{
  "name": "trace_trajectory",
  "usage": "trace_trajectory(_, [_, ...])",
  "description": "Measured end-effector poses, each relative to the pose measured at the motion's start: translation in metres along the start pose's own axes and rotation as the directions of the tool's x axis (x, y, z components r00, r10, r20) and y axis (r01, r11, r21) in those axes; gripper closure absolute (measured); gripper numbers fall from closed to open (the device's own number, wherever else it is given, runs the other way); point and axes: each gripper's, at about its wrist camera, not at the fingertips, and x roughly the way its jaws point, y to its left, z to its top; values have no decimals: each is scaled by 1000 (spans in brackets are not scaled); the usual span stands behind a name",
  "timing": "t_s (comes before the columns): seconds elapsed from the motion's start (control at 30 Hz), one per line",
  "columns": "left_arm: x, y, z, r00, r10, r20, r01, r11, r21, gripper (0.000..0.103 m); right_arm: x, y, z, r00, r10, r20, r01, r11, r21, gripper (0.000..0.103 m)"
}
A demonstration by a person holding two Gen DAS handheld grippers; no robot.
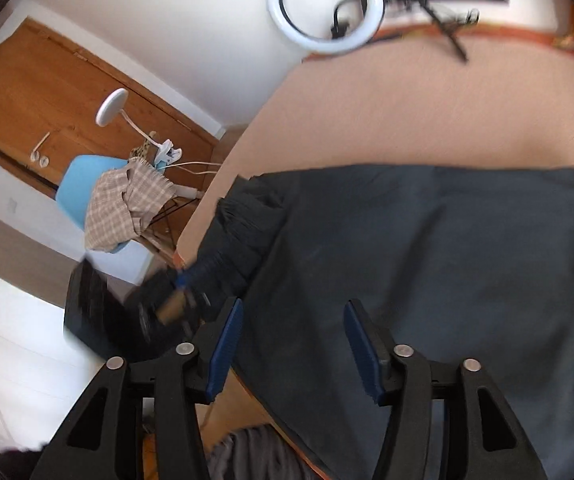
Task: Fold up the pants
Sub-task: 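Bring the right gripper to the waistband held by the left gripper and grasp it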
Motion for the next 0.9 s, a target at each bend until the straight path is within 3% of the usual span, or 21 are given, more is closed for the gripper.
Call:
trace_trajectory(0.2, [1, -38, 2, 1000, 3, 22, -6, 992, 129, 83, 39, -7, 11, 994, 88, -62, -81, 990, 115, 37])
trace_trajectory(0.37, [-1, -70, 0, 999, 16, 35, -26, 961, 275, 83, 53, 1, 18, 993, 47, -108, -35, 993, 113, 35])
trace_trajectory(0.53, [-1, -92, 0, 999, 11, 47, -26, 938, 347, 83, 60, 14, 26, 986, -76, -148, 88, 994, 71, 36])
trace_trajectory(0.6, [-1, -93, 3, 999, 0, 49, -16, 944, 331, 83, 62, 15, 27, 981, -114, -160, 124, 991, 54, 58])
trace_trajectory(0.7, [-5, -92, 6, 998, 7, 61, -25, 951, 309, 81, 58, 10, 25, 982, -129, -135, 136, 990, 48, 79])
trace_trajectory(0.9, [-10, -75, 1, 997, 52, 56, -64, 968, 241, 67, 41, -12, 21, 998, -32, -60, 40, 991, 130, 86])
